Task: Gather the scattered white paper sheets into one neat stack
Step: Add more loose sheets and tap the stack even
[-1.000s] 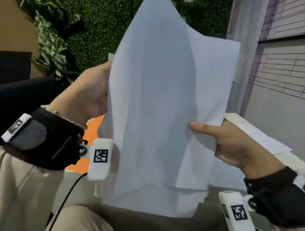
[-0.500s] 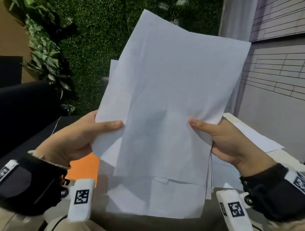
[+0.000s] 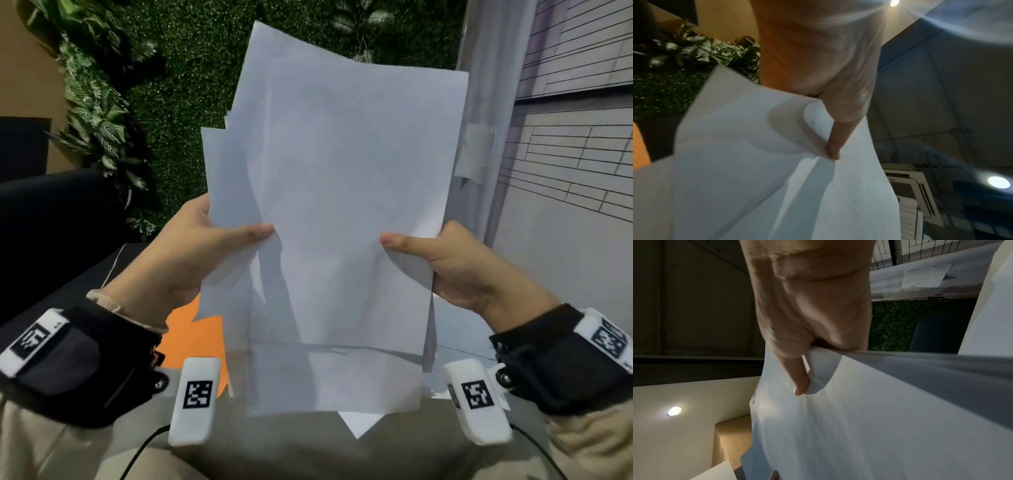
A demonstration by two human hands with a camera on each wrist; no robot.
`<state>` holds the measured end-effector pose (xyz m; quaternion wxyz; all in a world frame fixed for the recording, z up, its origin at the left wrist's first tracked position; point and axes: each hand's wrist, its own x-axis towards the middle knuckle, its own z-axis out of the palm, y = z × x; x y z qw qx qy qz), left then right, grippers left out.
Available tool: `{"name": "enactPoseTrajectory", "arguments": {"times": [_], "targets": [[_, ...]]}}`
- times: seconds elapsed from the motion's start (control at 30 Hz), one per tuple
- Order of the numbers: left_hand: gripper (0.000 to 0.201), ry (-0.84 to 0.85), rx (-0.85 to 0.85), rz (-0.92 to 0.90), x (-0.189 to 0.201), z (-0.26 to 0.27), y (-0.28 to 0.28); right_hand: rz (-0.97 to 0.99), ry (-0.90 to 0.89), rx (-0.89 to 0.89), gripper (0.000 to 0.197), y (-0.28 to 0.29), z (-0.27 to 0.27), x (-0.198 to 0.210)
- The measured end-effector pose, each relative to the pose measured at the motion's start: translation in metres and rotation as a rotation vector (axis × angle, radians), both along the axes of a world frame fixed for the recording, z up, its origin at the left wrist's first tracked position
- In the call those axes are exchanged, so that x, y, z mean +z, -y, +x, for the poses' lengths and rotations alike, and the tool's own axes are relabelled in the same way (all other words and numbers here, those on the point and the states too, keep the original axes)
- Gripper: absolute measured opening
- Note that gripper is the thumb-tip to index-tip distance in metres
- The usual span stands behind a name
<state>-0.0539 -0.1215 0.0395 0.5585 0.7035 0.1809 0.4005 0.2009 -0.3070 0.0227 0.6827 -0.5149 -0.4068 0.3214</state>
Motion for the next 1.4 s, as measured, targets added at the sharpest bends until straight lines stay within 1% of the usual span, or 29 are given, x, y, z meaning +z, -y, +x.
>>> {"name": "enactPoseTrajectory", "arguments": {"times": [0.13, 0.2, 0.27, 0.33, 0.4, 0.5, 0.6, 0.67, 0.7, 0.77, 0.87, 0.93, 1.0, 1.03, 1.13, 1.2, 1.27, 1.3, 1.4], "targets": [[0.042, 0.041, -0.074, 0.042, 0.006, -0.006, 0.001, 0.026, 0.013, 0.055, 0.036, 0.004, 0.006, 0.005], [0.043, 0.054, -0.041, 0.052, 0.006, -0.003, 0.002, 0.026, 0.03, 0.039, 0.041, 0.002, 0.007, 0.005], [0.036, 0.08, 0.065, 0.071, 0.004, 0.006, 0.003, 0.022, 0.068, -0.052, 0.043, -0.001, 0.005, 0.004], [0.03, 0.089, 0.188, 0.126, 0.003, 0.016, 0.007, 0.051, 0.145, -0.186, 0.03, -0.007, -0.002, 0.006], [0.028, 0.091, 0.271, 0.195, 0.004, 0.024, 0.013, 0.098, 0.236, -0.276, 0.017, -0.011, -0.01, 0.009], [0.032, 0.193, 0.324, 0.25, 0.011, 0.032, 0.019, 0.174, 0.339, -0.389, 0.016, -0.012, -0.021, 0.021], [0.035, 0.307, 0.316, 0.302, 0.021, 0.035, 0.021, 0.261, 0.384, -0.464, 0.019, -0.013, -0.028, 0.036], [0.038, 0.33, 0.304, 0.293, 0.019, 0.038, 0.02, 0.261, 0.369, -0.462, 0.021, -0.015, -0.027, 0.035], [0.038, 0.313, 0.307, 0.282, 0.013, 0.04, 0.019, 0.237, 0.347, -0.451, 0.023, -0.017, -0.025, 0.03], [0.034, 0.234, 0.327, 0.258, -0.01, 0.046, 0.016, 0.163, 0.31, -0.424, 0.029, -0.023, -0.02, 0.006], [0.035, 0.156, 0.229, 0.138, -0.053, 0.05, 0.014, 0.034, 0.262, -0.416, 0.029, -0.026, -0.012, -0.035], [0.039, 0.139, 0.178, 0.087, -0.066, 0.05, 0.013, 0.011, 0.208, -0.429, 0.033, -0.025, -0.005, -0.049], [0.038, 0.148, 0.17, 0.09, -0.067, 0.049, 0.01, 0.004, 0.182, -0.422, 0.034, -0.024, -0.002, -0.051], [0.036, 0.156, 0.176, 0.1, -0.064, 0.049, 0.008, 0.002, 0.182, -0.418, 0.032, -0.023, -0.001, -0.05], [0.027, 0.226, 0.209, 0.139, -0.049, 0.047, 0.001, 0.032, 0.195, -0.392, 0.016, -0.021, 0.002, -0.04], [0.026, 0.296, 0.213, 0.146, -0.039, 0.046, -0.004, 0.089, 0.169, -0.362, 0.013, -0.02, 0.004, -0.032], [0.026, 0.334, 0.211, 0.116, -0.034, 0.046, -0.007, 0.132, 0.133, -0.341, 0.016, -0.021, 0.004, -0.025], [0.027, 0.324, 0.203, 0.074, -0.037, 0.048, -0.006, 0.141, 0.111, -0.331, 0.02, -0.021, 0.004, -0.024], [0.035, 0.181, 0.094, -0.047, -0.062, 0.053, 0.002, 0.108, 0.056, -0.301, 0.033, -0.022, 0.003, -0.033]]}}
